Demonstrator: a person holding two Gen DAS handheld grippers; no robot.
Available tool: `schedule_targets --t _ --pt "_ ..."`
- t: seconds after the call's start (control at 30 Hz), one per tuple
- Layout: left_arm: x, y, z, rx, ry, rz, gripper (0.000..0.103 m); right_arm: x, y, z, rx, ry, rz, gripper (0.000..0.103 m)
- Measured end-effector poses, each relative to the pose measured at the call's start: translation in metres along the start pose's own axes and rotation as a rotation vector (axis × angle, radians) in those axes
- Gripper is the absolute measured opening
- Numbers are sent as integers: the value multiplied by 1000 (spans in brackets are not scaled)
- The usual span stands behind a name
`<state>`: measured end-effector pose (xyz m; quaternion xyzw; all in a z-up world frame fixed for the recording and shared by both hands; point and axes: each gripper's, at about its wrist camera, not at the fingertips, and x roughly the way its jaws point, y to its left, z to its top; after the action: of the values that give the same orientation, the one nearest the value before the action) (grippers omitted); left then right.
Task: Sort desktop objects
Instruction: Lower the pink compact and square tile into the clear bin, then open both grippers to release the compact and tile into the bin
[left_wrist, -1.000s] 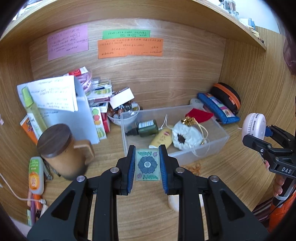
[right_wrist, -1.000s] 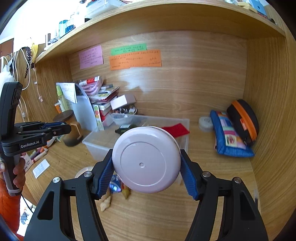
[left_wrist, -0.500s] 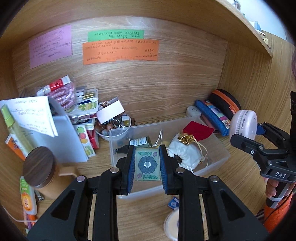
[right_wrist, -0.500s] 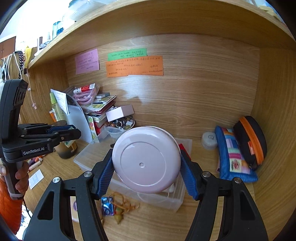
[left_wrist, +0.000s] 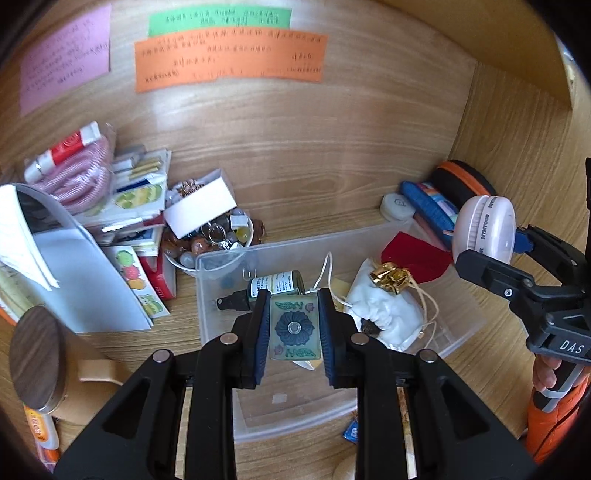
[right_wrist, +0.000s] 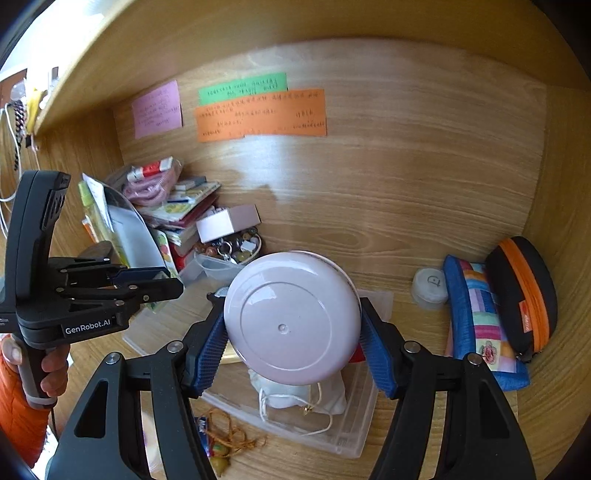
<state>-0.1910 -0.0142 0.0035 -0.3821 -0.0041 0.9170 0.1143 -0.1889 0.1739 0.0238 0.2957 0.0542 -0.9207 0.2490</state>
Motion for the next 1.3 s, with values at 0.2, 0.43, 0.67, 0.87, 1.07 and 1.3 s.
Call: schedule_targets --t 0.2,0.43,0.67,0.87,1.07,1.3 --pt "25 4 -4 -1 57 2 24 31 0 -4 -15 76 7 63" --pt "51 5 -10 3 125 9 24 64 6 -16 -55 164 4 63" --pt "63 2 -16 25 159 22 24 77 9 -24 -81 188 -9 63" --pt "74 -5 -19 58 201 38 24 85 6 -27 -81 210 -7 63" --pt "71 -2 -22 68 200 42 24 92 7 -32 -95 230 -20 63" --pt "71 -6 -24 88 213 5 38 93 10 -33 -130 249 -33 69"
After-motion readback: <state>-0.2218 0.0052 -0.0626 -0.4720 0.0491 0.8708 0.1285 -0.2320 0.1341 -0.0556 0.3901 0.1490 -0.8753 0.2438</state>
